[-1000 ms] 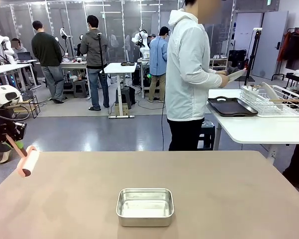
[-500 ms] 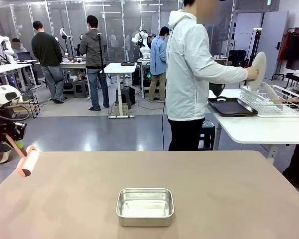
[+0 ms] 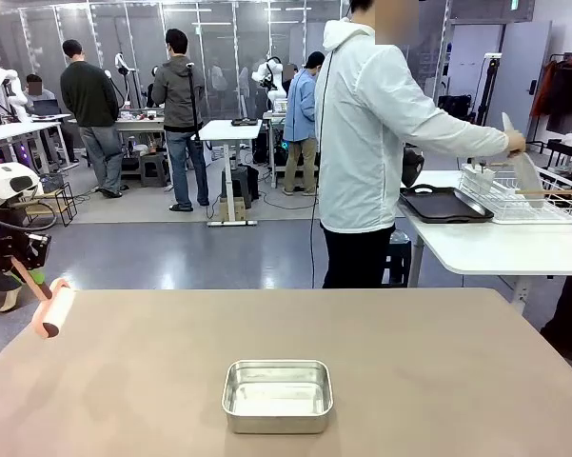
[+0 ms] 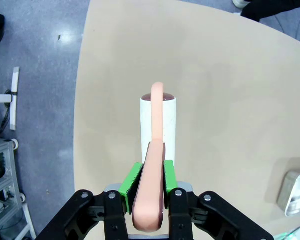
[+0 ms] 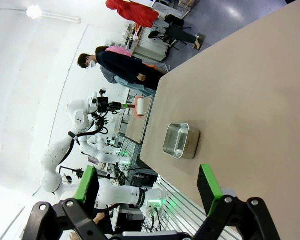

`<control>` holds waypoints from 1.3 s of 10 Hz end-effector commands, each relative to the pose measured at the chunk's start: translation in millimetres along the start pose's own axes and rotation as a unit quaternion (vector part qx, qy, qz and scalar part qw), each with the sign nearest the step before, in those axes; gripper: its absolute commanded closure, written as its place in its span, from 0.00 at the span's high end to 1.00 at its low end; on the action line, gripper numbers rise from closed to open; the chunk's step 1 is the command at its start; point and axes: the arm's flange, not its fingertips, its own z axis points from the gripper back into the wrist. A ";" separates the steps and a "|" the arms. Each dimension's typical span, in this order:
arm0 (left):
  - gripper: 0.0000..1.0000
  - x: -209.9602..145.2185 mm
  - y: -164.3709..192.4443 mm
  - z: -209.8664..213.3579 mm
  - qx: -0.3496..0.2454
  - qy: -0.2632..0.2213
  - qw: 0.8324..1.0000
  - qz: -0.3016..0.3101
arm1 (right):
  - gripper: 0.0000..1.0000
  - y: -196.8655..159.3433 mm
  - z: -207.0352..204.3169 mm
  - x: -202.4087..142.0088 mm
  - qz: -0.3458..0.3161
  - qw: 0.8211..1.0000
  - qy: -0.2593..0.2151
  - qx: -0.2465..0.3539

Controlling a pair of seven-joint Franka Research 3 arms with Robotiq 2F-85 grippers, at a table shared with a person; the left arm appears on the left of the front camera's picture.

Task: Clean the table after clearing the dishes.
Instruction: Place the Lint Roller back on top of the Airtight Container.

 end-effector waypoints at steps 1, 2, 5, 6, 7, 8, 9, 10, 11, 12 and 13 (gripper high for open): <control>0.23 0.0 0.0 0.0 0.000 0.000 1.000 0.000 | 1.00 3.1 -1.0 -0.3 0.005 1.000 0.001 0.002; 0.23 2.8 -23.6 13.0 0.010 -0.005 0.998 -0.054 | 1.00 3.1 -1.0 -0.3 0.005 1.000 0.001 0.002; 0.23 -5.7 -120.7 56.8 0.069 -0.004 0.952 -0.297 | 1.00 3.1 -1.0 -0.3 0.005 1.000 0.001 0.002; 0.23 -10.5 -154.6 70.0 0.068 -0.003 0.928 -0.365 | 1.00 3.1 -1.0 -0.3 0.005 1.000 0.001 0.002; 0.23 -16.3 -187.6 80.3 0.058 0.006 0.896 -0.440 | 1.00 3.1 -1.0 -0.3 0.005 1.000 0.001 0.002; 0.23 -21.4 -221.5 86.5 0.058 0.020 0.859 -0.509 | 1.00 3.1 -1.0 -0.3 0.005 1.000 0.001 0.002; 0.23 -26.4 -259.1 89.8 0.049 0.032 0.811 -0.582 | 1.00 3.1 -1.0 -0.3 0.005 1.000 0.001 0.002; 0.23 -29.6 -292.8 87.2 0.031 0.042 0.777 -0.627 | 1.00 3.1 -1.0 -0.3 0.005 1.000 0.001 0.002; 0.23 -35.2 -323.3 80.8 0.011 0.049 0.743 -0.667 | 1.00 3.1 -1.0 -0.3 0.005 1.000 0.001 0.002; 0.23 -43.3 -353.1 74.1 -0.013 0.053 0.708 -0.704 | 1.00 3.1 -1.0 -0.3 0.005 1.000 0.001 0.002; 0.23 -50.3 -378.1 70.7 -0.020 0.050 0.682 -0.729 | 1.00 3.1 -1.0 -0.3 0.005 1.000 0.001 0.002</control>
